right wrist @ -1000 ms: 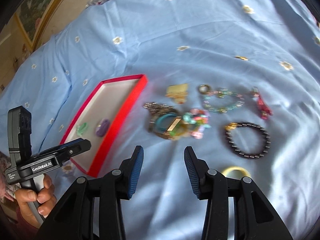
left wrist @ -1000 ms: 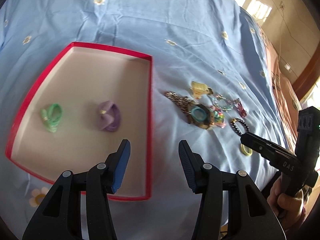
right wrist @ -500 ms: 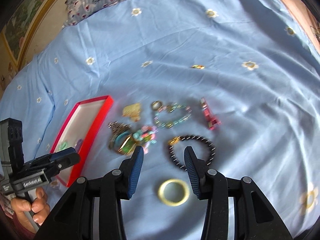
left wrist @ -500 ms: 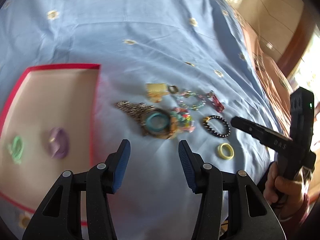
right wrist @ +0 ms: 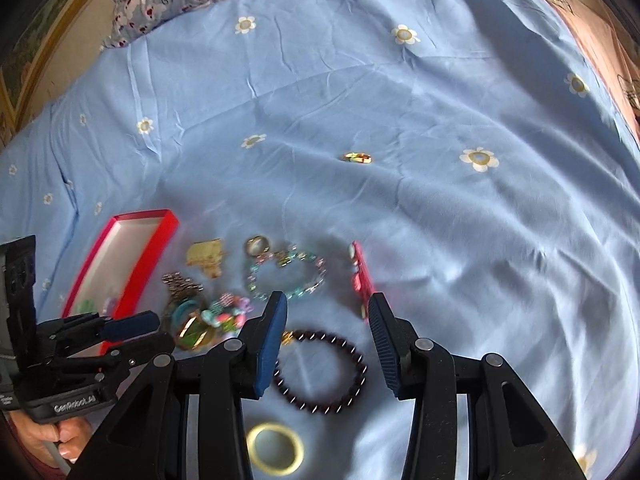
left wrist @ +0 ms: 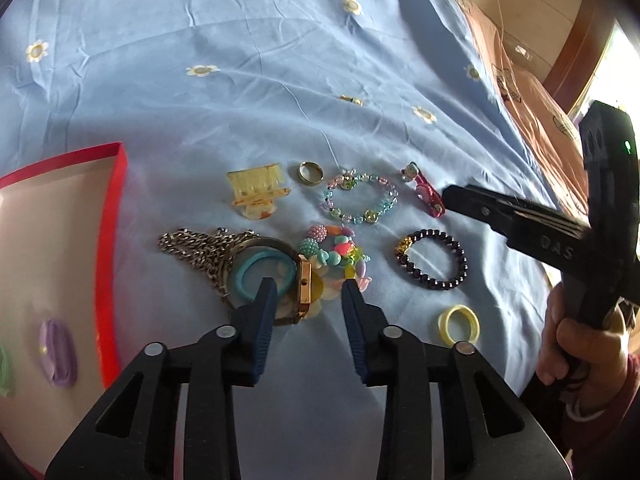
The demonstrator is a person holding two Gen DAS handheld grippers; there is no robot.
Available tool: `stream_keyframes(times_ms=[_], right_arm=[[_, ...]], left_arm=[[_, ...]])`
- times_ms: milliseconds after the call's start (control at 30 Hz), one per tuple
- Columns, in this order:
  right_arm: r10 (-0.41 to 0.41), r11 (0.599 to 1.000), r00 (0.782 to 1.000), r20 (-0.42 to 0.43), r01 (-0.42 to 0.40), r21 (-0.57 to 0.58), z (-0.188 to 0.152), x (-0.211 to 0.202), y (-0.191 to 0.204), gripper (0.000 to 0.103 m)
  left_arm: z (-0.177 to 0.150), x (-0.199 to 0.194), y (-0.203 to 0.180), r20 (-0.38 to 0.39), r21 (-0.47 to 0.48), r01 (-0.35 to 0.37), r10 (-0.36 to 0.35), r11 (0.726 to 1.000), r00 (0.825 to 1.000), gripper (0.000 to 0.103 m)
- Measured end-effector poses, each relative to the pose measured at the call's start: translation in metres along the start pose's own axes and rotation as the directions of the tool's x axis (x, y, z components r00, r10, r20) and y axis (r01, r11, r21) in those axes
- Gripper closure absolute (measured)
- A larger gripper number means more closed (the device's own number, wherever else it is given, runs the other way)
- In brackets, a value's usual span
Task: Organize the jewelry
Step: 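Grasp the gold watch with the left tool while the right tool grasps the pink Eiffel keychain, then carry the watch and keychain into the red box and open both tools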
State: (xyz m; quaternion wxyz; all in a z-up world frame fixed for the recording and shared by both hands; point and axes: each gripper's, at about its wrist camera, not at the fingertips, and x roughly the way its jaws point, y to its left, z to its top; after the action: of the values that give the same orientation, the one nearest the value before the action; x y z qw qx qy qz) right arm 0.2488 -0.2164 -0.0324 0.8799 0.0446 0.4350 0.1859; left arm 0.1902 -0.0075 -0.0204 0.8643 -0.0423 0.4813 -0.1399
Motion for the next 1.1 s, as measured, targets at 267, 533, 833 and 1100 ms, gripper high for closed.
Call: stream_keyframes(times_ms=[267,533,833,1100], right_arm=[[-0.061,0.998,0.996,-0.069,0.060,-0.026,0.001,0.037,-0.007,0.066],[-0.025,0.998,0.998,-0.049,0.022,-0.053,-0.002,0.024,0.003,0.086],[0.102,0.994,0.995,-0.006,-0.102,-0.045,-0.003,-0.005,0.036,0.086],[0.186,0.980,0.983,-0.007,-0.186,-0.068,-0.008,-0.017,0.069,0.086]], left_arm=[[0.000,0.013,-0.001,-0.022,0.018,0.023,-0.023,1.000,1.000,0.096],[-0.004,0.000,0.007,0.016,-0.014,0.051,-0.051,0.999,0.999,0.096],[-0.016,-0.040,0.021,0.084,-0.063,0.068,-0.063,0.996,0.994,0.097],[-0.026,-0.082,0.037,0.165,-0.096,0.064,-0.047,0.993,0.985,0.097]])
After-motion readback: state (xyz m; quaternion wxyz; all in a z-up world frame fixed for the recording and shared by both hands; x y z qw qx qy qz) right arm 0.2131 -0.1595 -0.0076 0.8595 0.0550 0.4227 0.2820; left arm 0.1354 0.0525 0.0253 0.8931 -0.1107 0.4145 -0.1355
